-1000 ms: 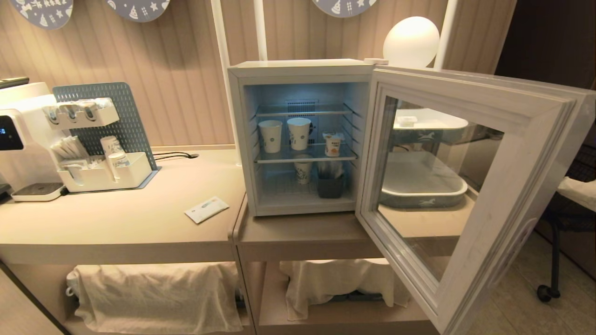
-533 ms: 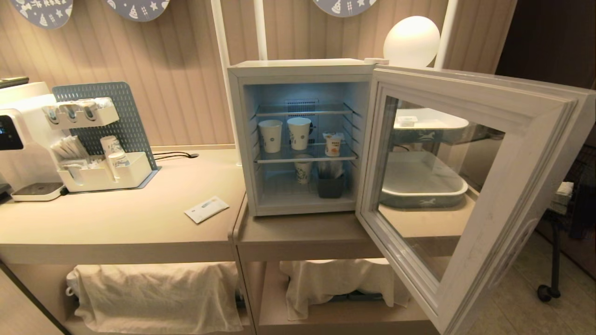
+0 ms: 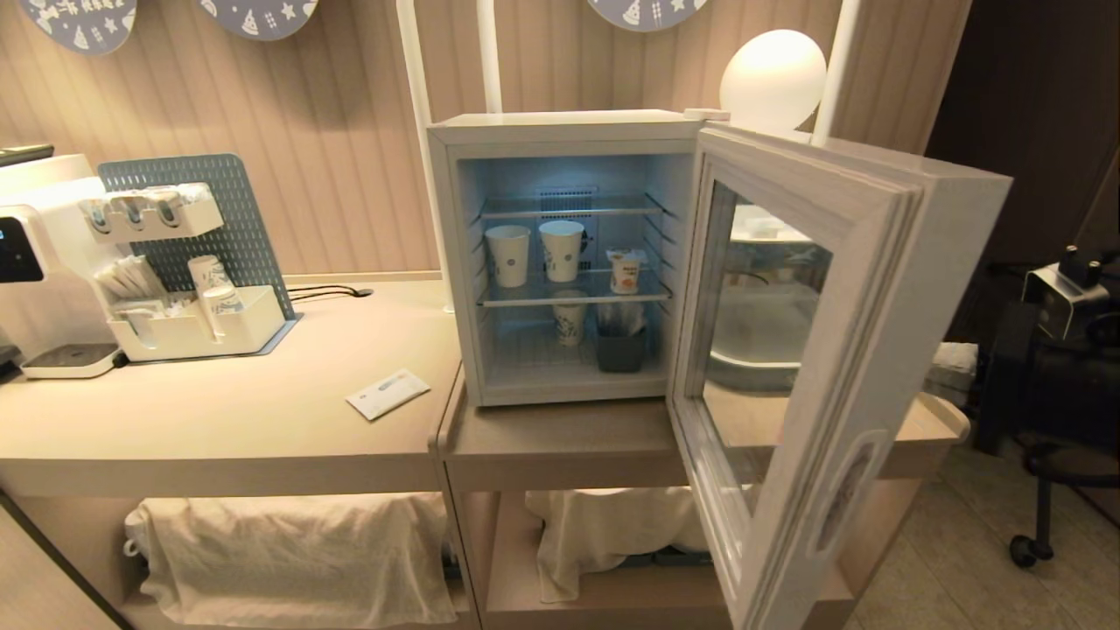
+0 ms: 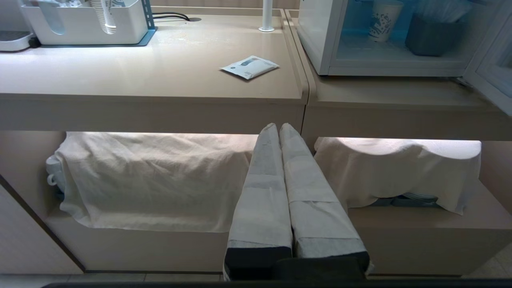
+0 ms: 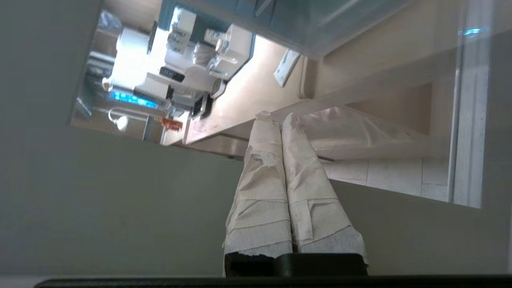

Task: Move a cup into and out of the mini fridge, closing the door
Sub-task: Close the freezer door

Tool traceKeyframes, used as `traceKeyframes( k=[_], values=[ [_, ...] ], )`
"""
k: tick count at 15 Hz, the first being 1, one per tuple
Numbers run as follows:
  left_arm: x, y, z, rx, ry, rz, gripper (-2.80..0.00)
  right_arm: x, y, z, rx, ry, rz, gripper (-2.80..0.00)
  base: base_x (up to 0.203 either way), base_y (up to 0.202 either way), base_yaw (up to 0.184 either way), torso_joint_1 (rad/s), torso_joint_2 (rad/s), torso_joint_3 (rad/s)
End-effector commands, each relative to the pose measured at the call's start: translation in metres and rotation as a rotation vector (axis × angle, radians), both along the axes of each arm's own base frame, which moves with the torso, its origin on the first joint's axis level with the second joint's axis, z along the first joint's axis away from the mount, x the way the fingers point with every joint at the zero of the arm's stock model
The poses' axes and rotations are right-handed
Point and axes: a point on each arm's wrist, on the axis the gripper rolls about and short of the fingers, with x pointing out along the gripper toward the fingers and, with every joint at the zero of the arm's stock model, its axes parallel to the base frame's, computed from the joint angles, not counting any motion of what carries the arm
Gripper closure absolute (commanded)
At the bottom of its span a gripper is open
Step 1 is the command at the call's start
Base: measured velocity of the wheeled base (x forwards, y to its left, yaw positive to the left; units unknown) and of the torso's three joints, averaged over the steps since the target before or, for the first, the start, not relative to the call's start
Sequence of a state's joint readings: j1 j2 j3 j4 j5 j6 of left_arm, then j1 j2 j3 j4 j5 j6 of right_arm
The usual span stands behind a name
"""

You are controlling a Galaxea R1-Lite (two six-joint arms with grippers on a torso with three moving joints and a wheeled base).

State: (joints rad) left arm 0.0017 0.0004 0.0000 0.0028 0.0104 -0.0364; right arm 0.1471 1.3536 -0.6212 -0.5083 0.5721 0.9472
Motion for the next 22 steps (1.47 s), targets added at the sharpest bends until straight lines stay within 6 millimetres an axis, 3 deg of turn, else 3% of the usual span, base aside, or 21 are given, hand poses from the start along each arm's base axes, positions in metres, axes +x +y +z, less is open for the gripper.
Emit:
traceKeyframes(
  k=[1, 3, 8, 11, 15, 18, 22],
  values=[
    [0.000, 0.000, 0.000, -0.001, 0.002, -0.001, 0.00, -0.003, 0.027, 0.014, -0.006, -0.058, 0.090, 0.00, 0.000, 0.000, 0.000, 0.000, 0.00, 0.000],
    [0.000, 0.000, 0.000, -0.002, 0.003, -0.001, 0.00, -0.002, 0.053, 0.028, -0.060, -0.098, 0.143, 0.00, 0.000, 0.000, 0.000, 0.000, 0.00, 0.000],
    [0.000, 0.000, 0.000, -0.002, 0.001, 0.002, 0.00, 0.031, 0.125, -0.017, -0.591, -0.191, 0.063, 0.00, 0.000, 0.000, 0.000, 0.000, 0.00, 0.000],
    [0.000, 0.000, 0.000, -0.002, 0.001, 0.002, 0.00, 0.052, 0.164, -0.028, -0.715, -0.312, 0.034, 0.00, 0.000, 0.000, 0.000, 0.000, 0.00, 0.000],
    [0.000, 0.000, 0.000, -0.007, 0.001, 0.002, 0.00, 0.099, 0.210, -0.037, -0.896, -0.560, -0.111, 0.00, 0.000, 0.000, 0.000, 0.000, 0.00, 0.000],
    [0.000, 0.000, 0.000, -0.010, 0.001, 0.002, 0.00, 0.129, 0.245, -0.056, -1.000, -0.648, -0.169, 0.00, 0.000, 0.000, 0.000, 0.000, 0.00, 0.000],
    [0.000, 0.000, -0.001, -0.012, 0.003, 0.002, 0.00, 0.157, 0.276, -0.084, -1.105, -0.743, -0.217, 0.00, 0.000, 0.000, 0.000, 0.000, 0.00, 0.000]
  ],
)
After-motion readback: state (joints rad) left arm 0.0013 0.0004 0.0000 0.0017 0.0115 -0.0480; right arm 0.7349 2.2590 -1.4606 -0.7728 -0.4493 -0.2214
